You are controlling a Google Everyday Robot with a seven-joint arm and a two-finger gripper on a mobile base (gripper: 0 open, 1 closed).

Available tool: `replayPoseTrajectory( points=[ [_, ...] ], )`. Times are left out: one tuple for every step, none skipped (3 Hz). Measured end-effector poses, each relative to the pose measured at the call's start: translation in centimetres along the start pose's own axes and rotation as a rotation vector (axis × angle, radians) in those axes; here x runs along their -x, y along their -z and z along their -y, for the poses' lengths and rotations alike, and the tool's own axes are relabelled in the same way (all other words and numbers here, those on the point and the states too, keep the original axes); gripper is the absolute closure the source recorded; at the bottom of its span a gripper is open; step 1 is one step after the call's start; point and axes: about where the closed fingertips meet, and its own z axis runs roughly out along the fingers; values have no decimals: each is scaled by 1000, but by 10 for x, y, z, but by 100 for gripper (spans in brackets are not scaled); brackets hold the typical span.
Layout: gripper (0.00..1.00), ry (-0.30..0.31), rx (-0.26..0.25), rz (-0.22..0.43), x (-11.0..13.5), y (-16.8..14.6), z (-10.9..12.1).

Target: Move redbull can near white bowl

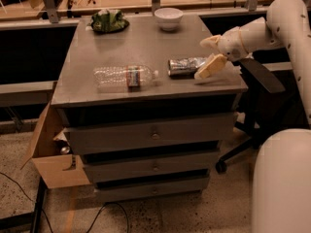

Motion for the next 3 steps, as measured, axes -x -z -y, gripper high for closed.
replayPoseTrajectory(
  points=[
    [50,2,25,0,-2,-3,-6],
    [73,8,53,14,0,-3,-12],
    [96,1,17,26,21,5,-11]
  ],
)
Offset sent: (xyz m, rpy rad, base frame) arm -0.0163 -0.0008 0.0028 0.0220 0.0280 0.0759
